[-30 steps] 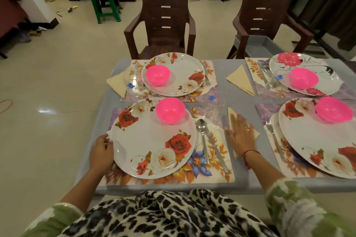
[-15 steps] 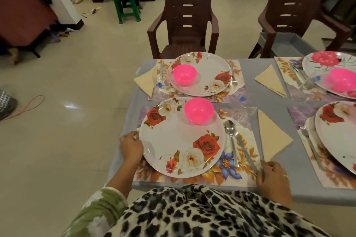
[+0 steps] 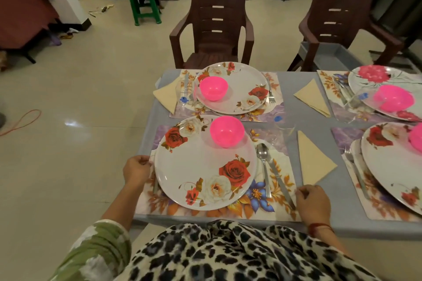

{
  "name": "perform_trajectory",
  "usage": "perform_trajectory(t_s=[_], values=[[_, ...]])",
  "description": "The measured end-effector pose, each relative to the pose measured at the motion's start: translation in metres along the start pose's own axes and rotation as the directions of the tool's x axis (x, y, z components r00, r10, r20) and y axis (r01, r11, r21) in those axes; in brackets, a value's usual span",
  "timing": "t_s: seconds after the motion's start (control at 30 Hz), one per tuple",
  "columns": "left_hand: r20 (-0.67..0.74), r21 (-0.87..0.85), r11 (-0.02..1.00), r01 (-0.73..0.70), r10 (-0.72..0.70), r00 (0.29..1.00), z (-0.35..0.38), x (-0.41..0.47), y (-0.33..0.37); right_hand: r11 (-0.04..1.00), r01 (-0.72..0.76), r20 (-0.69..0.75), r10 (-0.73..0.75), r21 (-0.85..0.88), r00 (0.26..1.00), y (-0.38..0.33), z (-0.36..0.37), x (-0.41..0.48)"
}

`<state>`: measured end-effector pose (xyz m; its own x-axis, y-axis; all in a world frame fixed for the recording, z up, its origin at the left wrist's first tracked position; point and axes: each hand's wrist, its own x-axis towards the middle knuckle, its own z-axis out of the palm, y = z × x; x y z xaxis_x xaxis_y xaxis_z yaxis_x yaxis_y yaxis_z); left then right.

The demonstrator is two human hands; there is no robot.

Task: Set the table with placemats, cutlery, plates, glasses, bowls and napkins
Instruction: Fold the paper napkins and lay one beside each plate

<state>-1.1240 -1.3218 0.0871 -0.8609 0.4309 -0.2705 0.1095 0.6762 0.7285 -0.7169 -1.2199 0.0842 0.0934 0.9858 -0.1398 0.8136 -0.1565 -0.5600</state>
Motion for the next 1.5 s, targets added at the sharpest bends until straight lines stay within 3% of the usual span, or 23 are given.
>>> perform_trajectory(t_s=[0.2, 0.3, 0.53, 0.67, 0.77, 1.03, 1.2, 1.3, 1.5], values=[[0.03, 0.042, 0.997, -0.069, 0.067, 0.997, -0.008, 0.003, -0.008, 0.999, -0.009, 0.002, 0.009, 0.054, 1.0, -0.002, -0.003, -0.003], [0.031, 0.044, 0.997, -0.064, 0.062, 0.998, -0.009, 0.004, -0.013, 0.985, 0.103, -0.063, -0.095, 0.135, 0.993, -0.023, -0.009, 0.005], [0.056, 0.086, 0.995, -0.053, 0.048, 0.997, -0.011, 0.003, -0.014, 0.909, 0.195, 0.159, -0.268, 0.368, 0.95, -0.093, -0.022, 0.08], [0.074, 0.1, 0.994, -0.053, 0.046, 0.996, -0.013, 0.005, -0.014, 0.903, 0.171, 0.323, -0.31, 0.394, 0.894, -0.101, -0.022, 0.114], [0.081, 0.1, 0.994, -0.05, 0.042, 0.996, -0.014, 0.008, -0.017, 0.914, 0.132, 0.363, -0.28, 0.384, 0.889, -0.093, -0.017, 0.125], [0.088, 0.089, 0.995, -0.049, 0.042, 0.995, -0.015, 0.006, -0.015, 0.915, 0.119, 0.357, -0.266, 0.386, 0.896, -0.085, -0.007, 0.127], [0.014, 0.048, 0.994, -0.1, 0.099, 0.995, -0.024, -0.008, -0.016, 0.896, 0.076, 0.027, -0.098, 0.437, 0.995, -0.065, -0.009, 0.066], [0.001, 0.065, 0.986, -0.152, 0.152, 0.988, -0.032, -0.025, -0.021, 0.944, 0.161, 0.053, -0.184, 0.289, 0.982, -0.042, 0.002, 0.01], [0.203, 0.126, 0.985, -0.118, 0.091, 0.975, -0.03, -0.051, -0.032, 0.956, 0.291, 0.202, -0.293, 0.039, 0.935, -0.024, 0.02, -0.022]])
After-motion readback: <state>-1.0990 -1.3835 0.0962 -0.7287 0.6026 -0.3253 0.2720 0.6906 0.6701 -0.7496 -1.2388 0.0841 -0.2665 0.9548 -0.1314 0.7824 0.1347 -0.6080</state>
